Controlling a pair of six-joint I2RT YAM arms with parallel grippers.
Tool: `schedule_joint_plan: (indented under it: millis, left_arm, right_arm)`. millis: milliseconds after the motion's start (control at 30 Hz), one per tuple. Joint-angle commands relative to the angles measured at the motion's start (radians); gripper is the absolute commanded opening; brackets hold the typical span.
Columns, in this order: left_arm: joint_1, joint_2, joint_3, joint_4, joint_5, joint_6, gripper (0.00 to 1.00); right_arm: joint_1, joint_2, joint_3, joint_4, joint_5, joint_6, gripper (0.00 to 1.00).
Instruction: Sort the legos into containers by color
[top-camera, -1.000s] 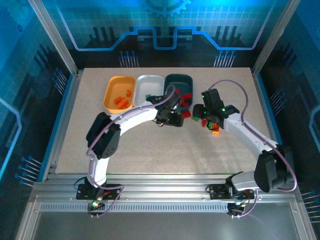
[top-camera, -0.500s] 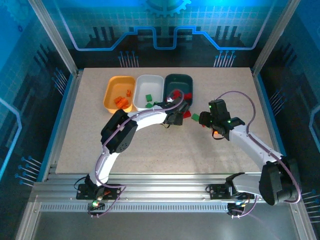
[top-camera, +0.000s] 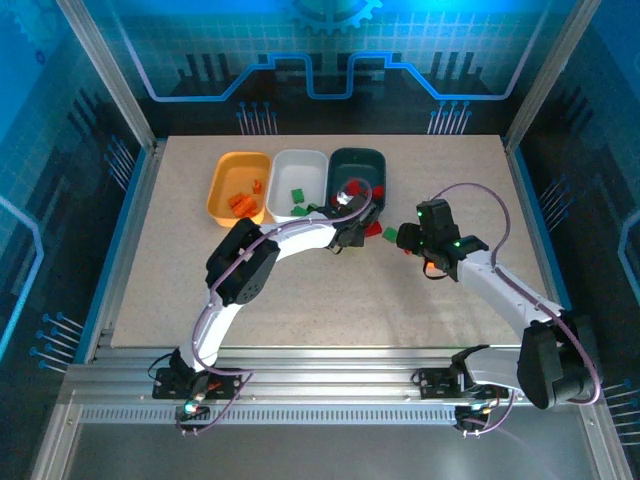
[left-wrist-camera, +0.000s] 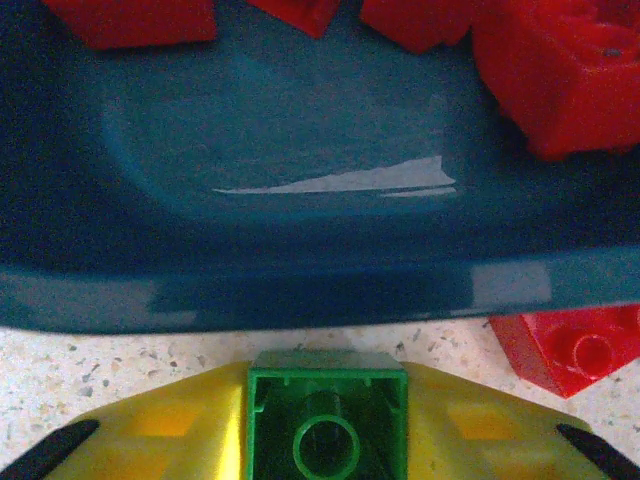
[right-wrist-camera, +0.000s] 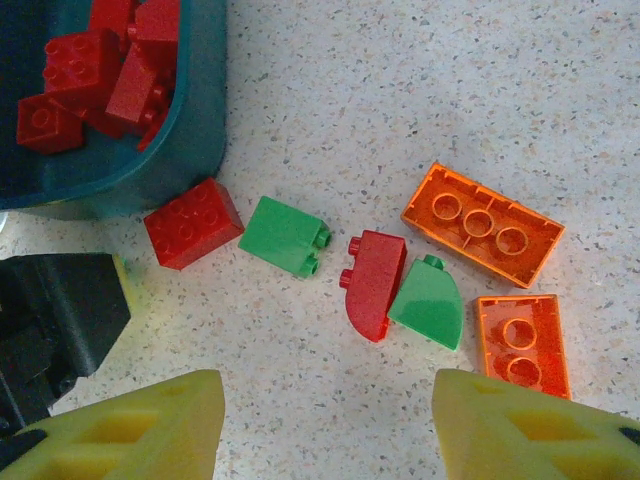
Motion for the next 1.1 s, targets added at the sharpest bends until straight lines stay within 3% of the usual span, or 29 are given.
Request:
schedule_joint_plan:
  millis: [0,167,333,500,667,733,833,1067]
  left_arm:
    - [-0.002,-0.014,-0.019,0.018,-0.015,0.016,0.32]
    - [-0.025,-0.15,-0.151,0.054,0.006,0.015,0.23]
    - [-0.047,-0.378,-0.279,0.062,0.048,0.031,0.21]
    - [0.057,-0.505,-0.236,-0.058,0.095,0.091,0.25]
    - [0.264,-0.414,-0.07,-0.202,0.212,0.14,0.27]
    - [0.304,-0.336,0.011,-0.254,0.242,0.164,0.27]
    - [0.328,-0.214,0.125,-0.327,0.211,0.197,0.25]
    - [0.371,-0.014,0.337,-0.416,0.28,0.166,0.23]
  right_arm:
    - [-0.01,0.007,-0.019,0.022,0.01,0.016,0.59]
    - [-0.01,0.011,-0.033,0.032,0.042,0.026,0.58]
    - [-0.011,0.033,-0.049,0.052,0.072,0.048,0.58]
    - [-0.006,0.041,-0.049,0.053,0.083,0.053,0.57]
    - [0.0,0.04,-0.052,0.06,0.1,0.056,0.57]
    - [0.0,0.041,-0.054,0.061,0.098,0.057,0.57]
    - [0.0,0.042,-0.053,0.062,0.098,0.058,0.57]
    - [0.024,0.041,-0.055,0.069,0.122,0.056,0.57]
